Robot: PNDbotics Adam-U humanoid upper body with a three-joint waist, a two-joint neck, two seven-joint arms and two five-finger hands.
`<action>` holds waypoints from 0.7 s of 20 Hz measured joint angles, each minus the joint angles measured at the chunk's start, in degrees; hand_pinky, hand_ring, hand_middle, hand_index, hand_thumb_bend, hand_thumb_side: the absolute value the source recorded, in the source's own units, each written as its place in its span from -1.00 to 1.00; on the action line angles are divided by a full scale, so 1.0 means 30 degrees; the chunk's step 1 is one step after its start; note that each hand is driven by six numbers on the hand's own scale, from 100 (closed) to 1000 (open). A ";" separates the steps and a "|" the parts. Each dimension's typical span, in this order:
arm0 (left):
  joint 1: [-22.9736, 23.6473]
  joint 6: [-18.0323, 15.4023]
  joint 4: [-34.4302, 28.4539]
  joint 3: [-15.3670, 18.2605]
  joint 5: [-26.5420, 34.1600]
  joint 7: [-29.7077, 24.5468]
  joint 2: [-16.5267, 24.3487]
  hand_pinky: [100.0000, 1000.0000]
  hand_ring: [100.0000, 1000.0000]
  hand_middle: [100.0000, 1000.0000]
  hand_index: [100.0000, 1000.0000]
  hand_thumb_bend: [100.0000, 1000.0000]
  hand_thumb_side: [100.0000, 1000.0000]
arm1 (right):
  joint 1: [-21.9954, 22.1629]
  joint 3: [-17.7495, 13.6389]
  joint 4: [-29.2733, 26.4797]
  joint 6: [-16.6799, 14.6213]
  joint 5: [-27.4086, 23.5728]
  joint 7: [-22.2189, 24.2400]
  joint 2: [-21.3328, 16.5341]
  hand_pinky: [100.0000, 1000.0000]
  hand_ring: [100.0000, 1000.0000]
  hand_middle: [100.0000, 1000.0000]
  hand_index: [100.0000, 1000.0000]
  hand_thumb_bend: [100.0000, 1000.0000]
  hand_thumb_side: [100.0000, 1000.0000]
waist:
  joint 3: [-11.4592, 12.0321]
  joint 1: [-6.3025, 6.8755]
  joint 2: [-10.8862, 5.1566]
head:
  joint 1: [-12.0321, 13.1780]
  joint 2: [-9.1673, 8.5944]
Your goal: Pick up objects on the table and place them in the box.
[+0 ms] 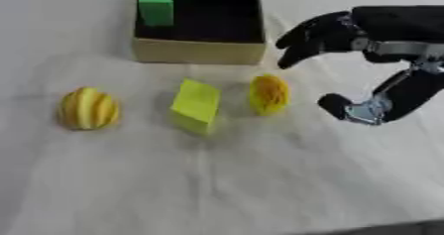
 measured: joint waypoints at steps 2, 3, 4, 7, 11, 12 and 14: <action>-0.0101 0.0016 0.0000 -0.0062 0.0010 -0.0063 -0.0004 0.37 0.51 0.42 0.68 -1.00 0.00 | -0.0246 0.0000 0.0471 -0.0029 0.0010 0.0075 0.0242 0.85 0.83 0.48 0.78 -1.00 0.02 | 0.0103 -0.0039 0.0056 | -0.0014 -0.0023; -0.0106 0.0023 0.0000 -0.0105 0.0015 -0.0105 -0.0005 0.37 0.51 0.42 0.68 -1.00 0.00 | -0.0353 0.0000 0.0732 -0.0053 0.0028 0.0101 0.0354 0.85 0.83 0.48 0.78 -1.00 0.03 | 0.0156 -0.0072 0.0091 | -0.0035 -0.0031; -0.0109 0.0018 0.0000 -0.0109 0.0023 -0.0130 -0.0017 0.37 0.50 0.42 0.68 -1.00 0.01 | -0.0427 0.0000 0.0985 -0.0084 0.0064 0.0131 0.0445 0.85 0.82 0.49 0.78 -1.00 0.06 | 0.0219 -0.0105 0.0128 | -0.0068 -0.0055; -0.0124 0.0005 0.0000 -0.0109 0.0063 -0.0148 -0.0072 0.37 0.50 0.42 0.68 -1.00 0.01 | -0.0566 -0.0001 0.1654 -0.0195 0.0120 0.0247 0.0732 0.84 0.78 0.48 0.78 -1.00 0.08 | 0.0356 -0.0216 0.0248 | -0.0157 -0.0187; -0.0194 0.0003 0.0000 -0.0110 0.0087 -0.0150 -0.0117 0.37 0.50 0.42 0.68 -1.00 0.02 | -0.0623 -0.0001 0.2283 -0.0396 0.0179 0.0534 0.1028 0.78 0.59 0.44 0.79 -1.00 0.12 | 0.0486 -0.0254 0.0332 | -0.0229 -0.0195; -0.0202 0.0003 0.0000 -0.0110 0.0089 -0.0150 -0.0132 0.37 0.50 0.42 0.67 -1.00 0.02 | -0.0622 -0.0001 0.2369 -0.0445 0.0194 0.0608 0.1067 0.74 0.51 0.42 0.79 -1.00 0.12 | 0.0506 -0.0274 0.0348 | -0.0244 -0.0195; -0.0206 0.0003 0.0000 -0.0110 0.0094 -0.0150 -0.0133 0.37 0.50 0.41 0.67 -1.00 0.02 | -0.0618 -0.0002 0.2499 -0.0517 0.0245 0.0715 0.1107 0.68 0.38 0.36 0.79 -1.00 0.12 | 0.0556 -0.0318 0.0400 | -0.0254 -0.0195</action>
